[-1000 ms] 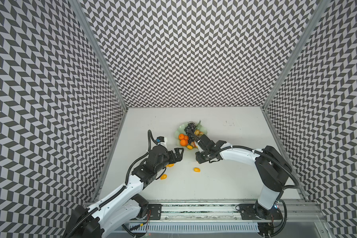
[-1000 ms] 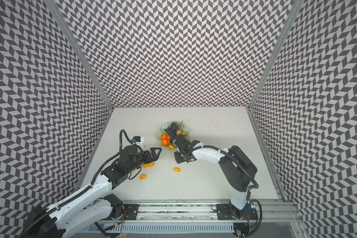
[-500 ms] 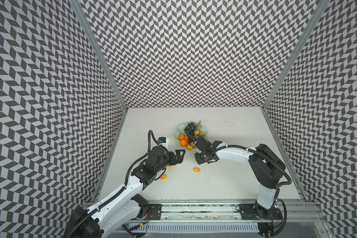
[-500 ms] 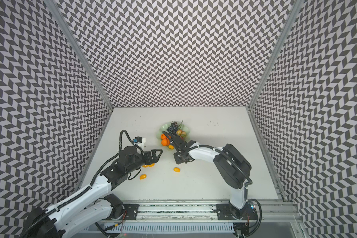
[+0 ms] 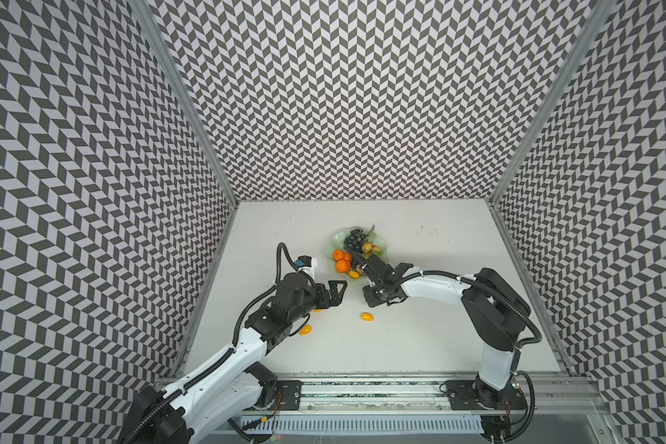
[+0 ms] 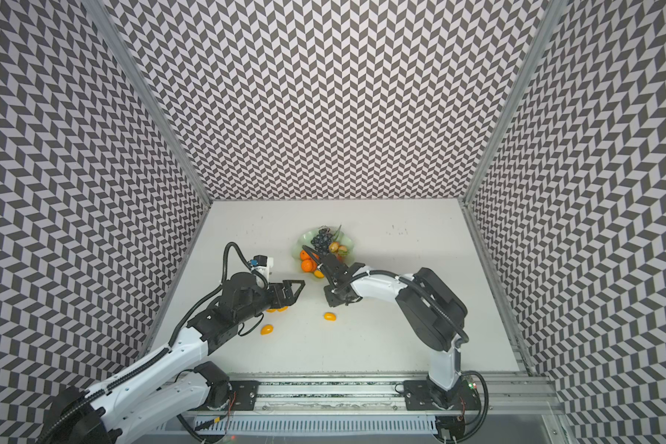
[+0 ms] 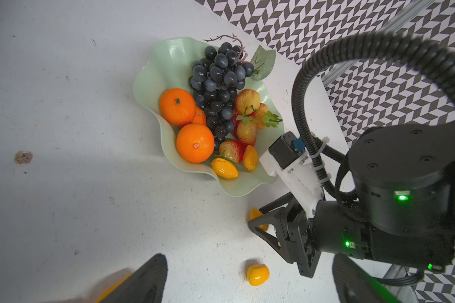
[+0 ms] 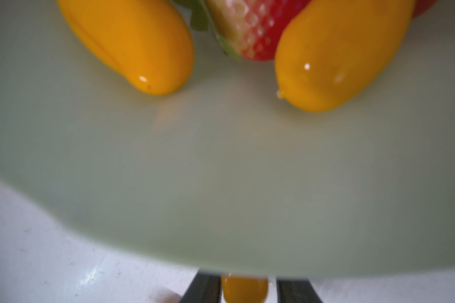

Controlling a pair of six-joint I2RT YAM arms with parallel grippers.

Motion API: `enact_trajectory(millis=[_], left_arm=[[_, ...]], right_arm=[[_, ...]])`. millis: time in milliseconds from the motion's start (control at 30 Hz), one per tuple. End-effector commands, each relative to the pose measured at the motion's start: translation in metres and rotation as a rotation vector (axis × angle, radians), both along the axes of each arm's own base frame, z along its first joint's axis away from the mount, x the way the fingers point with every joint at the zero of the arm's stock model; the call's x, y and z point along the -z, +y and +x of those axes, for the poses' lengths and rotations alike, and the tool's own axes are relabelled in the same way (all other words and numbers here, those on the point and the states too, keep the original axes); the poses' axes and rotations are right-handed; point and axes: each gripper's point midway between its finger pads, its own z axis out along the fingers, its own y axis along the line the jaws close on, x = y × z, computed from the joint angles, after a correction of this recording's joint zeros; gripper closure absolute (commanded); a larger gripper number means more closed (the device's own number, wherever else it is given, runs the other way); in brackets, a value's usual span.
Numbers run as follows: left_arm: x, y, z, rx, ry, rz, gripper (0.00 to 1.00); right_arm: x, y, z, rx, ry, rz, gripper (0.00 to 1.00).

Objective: Arrange fruit in a fruit bowl
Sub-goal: Pick up the fruit from the center of the table.

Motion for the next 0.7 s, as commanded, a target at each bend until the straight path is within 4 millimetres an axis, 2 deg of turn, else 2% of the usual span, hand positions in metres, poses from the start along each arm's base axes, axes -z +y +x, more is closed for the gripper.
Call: enact_trajectory(millis=[0,400,667], left_arm=[[-0.004,-0.002,0.001,0.023,-0.021,0.014,0.0],[-0.012,-0.024,-0.005,0.114,-0.065,0.031,0.0],[-0.016,-0.059,-0.012,0.21,-0.082,0.034,0.0]], right_arm=[[0.003,0.005,0.001,0.001,-0.005,-0.004,0.68],[-0.006,0.006,-0.001,0.005,-0.021,0.03,0.74],[-0.021,0.004,-0.005,0.014,-0.015,0.104,0.76]])
